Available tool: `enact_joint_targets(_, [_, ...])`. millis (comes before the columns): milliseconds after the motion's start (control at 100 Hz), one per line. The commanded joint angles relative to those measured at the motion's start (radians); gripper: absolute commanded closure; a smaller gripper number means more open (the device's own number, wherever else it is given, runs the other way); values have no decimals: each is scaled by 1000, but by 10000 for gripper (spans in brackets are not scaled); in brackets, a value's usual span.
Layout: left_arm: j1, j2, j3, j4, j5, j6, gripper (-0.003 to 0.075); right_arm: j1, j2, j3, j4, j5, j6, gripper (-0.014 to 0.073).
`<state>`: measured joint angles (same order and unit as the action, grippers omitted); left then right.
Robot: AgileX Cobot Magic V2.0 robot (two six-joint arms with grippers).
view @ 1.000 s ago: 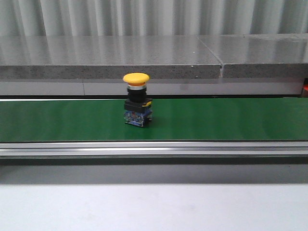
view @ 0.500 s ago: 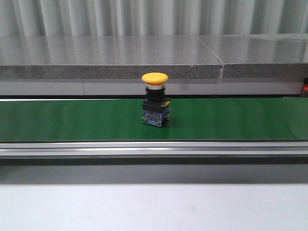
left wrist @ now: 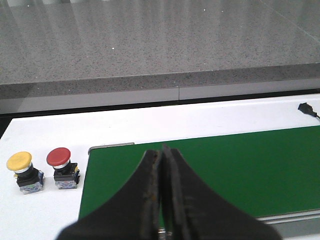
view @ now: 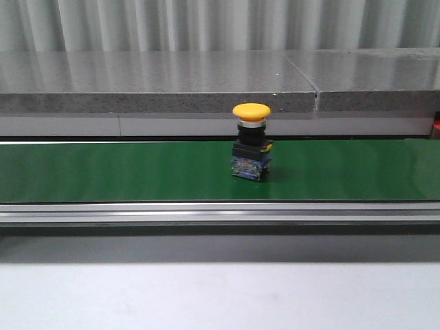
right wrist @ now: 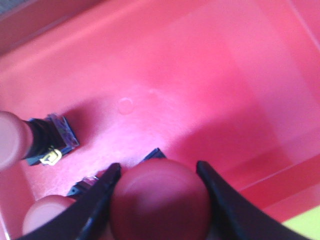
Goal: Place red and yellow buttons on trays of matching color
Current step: 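Carry the red push-button into the red tray and open the right gripper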
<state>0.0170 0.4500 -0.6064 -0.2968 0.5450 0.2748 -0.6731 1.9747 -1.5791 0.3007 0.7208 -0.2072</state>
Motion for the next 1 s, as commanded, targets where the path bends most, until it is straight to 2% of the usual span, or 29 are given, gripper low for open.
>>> enact_joint_targets(0, [-7,5,-26,-21,-74,-1,740,-6,-40,-36,17,-44,-16,459])
enact_joint_targets(540, [-7,5,-26,-21,-74,-1,740,-5,41,-35,18,-67,-16,442])
enact_joint_targets(640, [-7,5,-26,-21,-74,-1,740,-5,41,-35,18,-70,-16,365])
enact_joint_targets(860, [-7,5,-26,-21,-70,-1,740,-6,41,-35,18,-67,-16,55])
enact_joint_targets(990, [-7,5,-26,-21,-66,-1,740,-6,32,-37,18,-65,-16,1])
